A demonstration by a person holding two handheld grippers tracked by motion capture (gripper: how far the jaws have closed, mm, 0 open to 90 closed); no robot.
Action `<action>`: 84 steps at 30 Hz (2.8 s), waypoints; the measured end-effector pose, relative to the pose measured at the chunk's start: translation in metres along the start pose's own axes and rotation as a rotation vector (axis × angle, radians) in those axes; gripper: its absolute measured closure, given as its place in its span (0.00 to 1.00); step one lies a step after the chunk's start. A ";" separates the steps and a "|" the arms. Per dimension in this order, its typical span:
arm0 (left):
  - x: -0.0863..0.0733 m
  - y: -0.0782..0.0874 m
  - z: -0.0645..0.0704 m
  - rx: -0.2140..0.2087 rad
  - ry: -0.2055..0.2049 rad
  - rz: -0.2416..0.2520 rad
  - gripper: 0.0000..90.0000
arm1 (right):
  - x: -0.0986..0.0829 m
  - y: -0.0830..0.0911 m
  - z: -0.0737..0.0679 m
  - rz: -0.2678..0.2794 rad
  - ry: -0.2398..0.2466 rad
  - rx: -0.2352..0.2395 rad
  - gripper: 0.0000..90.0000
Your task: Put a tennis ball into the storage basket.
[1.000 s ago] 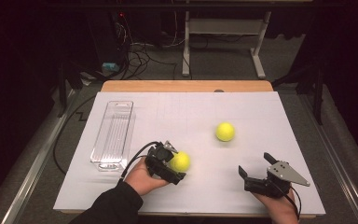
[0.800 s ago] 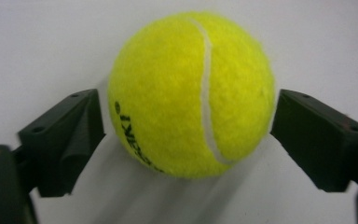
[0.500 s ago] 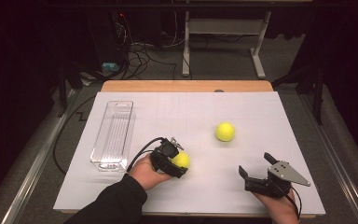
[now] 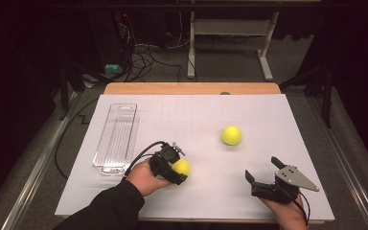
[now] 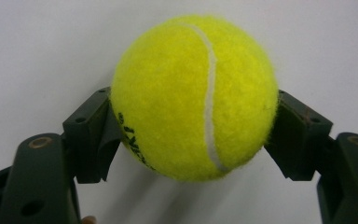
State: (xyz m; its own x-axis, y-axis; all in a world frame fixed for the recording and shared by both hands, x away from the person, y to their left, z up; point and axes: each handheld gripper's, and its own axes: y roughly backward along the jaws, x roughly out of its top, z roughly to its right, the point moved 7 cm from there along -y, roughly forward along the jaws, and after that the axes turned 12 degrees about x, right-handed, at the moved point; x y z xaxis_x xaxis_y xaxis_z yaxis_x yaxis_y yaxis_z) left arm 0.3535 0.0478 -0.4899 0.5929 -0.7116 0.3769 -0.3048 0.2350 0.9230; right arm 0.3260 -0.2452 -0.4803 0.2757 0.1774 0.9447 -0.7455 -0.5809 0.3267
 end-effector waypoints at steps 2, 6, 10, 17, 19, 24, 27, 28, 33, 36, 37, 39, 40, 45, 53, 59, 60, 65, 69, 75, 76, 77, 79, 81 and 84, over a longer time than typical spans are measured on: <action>-0.005 0.003 -0.004 -0.007 0.010 -0.030 0.30 | 0.000 0.000 0.000 0.001 0.001 0.000 0.00; -0.012 0.005 -0.010 -0.005 0.013 -0.066 0.30 | 0.000 0.000 -0.001 -0.001 -0.002 0.001 0.00; -0.021 0.010 -0.017 0.018 -0.002 -0.112 0.30 | 0.000 -0.001 -0.001 -0.001 -0.002 0.002 0.00; -0.028 0.014 -0.021 0.019 -0.012 -0.173 0.30 | 0.000 -0.001 -0.001 -0.001 0.000 0.006 0.00; -0.030 0.016 -0.022 0.016 -0.013 -0.187 0.30 | 0.000 -0.001 -0.001 -0.002 -0.001 0.006 0.00; -0.031 0.025 -0.032 0.029 0.000 -0.196 0.30 | 0.000 -0.001 -0.001 -0.003 -0.003 0.005 0.00; -0.029 0.031 -0.036 0.021 0.012 -0.198 0.30 | 0.000 -0.001 -0.001 0.000 -0.003 0.007 0.00; -0.029 0.033 -0.037 0.019 0.013 -0.200 0.30 | 0.000 -0.001 -0.001 -0.002 -0.004 0.006 0.00; -0.025 0.042 -0.039 0.010 0.011 -0.209 0.30 | -0.001 -0.001 -0.002 -0.004 -0.007 0.008 0.00; -0.021 0.049 -0.045 0.013 0.016 -0.211 0.30 | -0.001 -0.001 -0.002 -0.003 -0.006 0.010 0.00; -0.020 0.050 -0.046 0.017 0.019 -0.206 0.30 | -0.001 -0.001 -0.002 -0.004 -0.006 0.010 0.00; -0.020 0.052 -0.048 0.018 0.019 -0.211 0.30 | -0.001 -0.001 -0.002 -0.004 -0.008 0.010 0.00; -0.019 0.053 -0.050 0.020 0.019 -0.214 0.30 | -0.001 -0.001 -0.002 -0.004 -0.007 0.009 0.00; -0.015 0.061 -0.063 0.030 0.037 -0.219 0.30 | -0.001 -0.001 -0.001 -0.001 -0.007 0.008 0.00; -0.012 0.071 -0.086 0.034 0.085 -0.211 0.30 | 0.000 -0.001 -0.001 0.000 -0.009 0.008 0.00; -0.015 0.076 -0.104 0.036 0.124 -0.214 0.30 | -0.001 -0.001 -0.001 -0.001 -0.009 0.008 0.00; -0.015 0.077 -0.107 0.038 0.127 -0.215 0.30 | -0.001 -0.001 -0.001 -0.002 -0.008 0.007 0.00; -0.019 0.082 -0.122 0.051 0.163 -0.217 0.30 | -0.001 -0.001 -0.001 -0.002 -0.007 0.007 0.00; -0.022 0.090 -0.137 0.063 0.193 -0.219 0.30 | -0.001 -0.001 -0.001 -0.002 -0.007 0.008 0.00; -0.028 0.092 -0.155 0.099 0.230 -0.238 0.30 | 0.000 -0.001 -0.001 -0.001 -0.006 0.007 0.00; -0.030 0.091 -0.162 0.112 0.248 -0.247 0.30 | 0.000 -0.001 -0.001 0.000 -0.004 0.007 0.00; -0.030 0.091 -0.162 0.112 0.248 -0.247 0.30 | -0.001 0.000 -0.001 -0.001 -0.006 0.007 0.00; -0.034 0.090 -0.172 0.125 0.274 -0.255 0.30 | -0.001 0.000 -0.001 -0.001 -0.007 0.007 0.00; -0.035 0.089 -0.175 0.129 0.280 -0.262 0.30 | -0.001 -0.001 -0.001 -0.001 -0.005 0.007 0.00; -0.037 0.087 -0.184 0.141 0.307 -0.264 0.30 | -0.001 -0.001 -0.001 -0.001 -0.006 0.009 0.00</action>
State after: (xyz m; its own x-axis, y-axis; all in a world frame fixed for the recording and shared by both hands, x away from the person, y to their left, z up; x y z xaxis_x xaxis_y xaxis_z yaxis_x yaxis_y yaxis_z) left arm 0.4418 0.2169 -0.4089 0.8524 -0.4997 0.1541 -0.1987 -0.0369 0.9794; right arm 0.3258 -0.2442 -0.4811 0.2801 0.1734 0.9442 -0.7400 -0.5876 0.3274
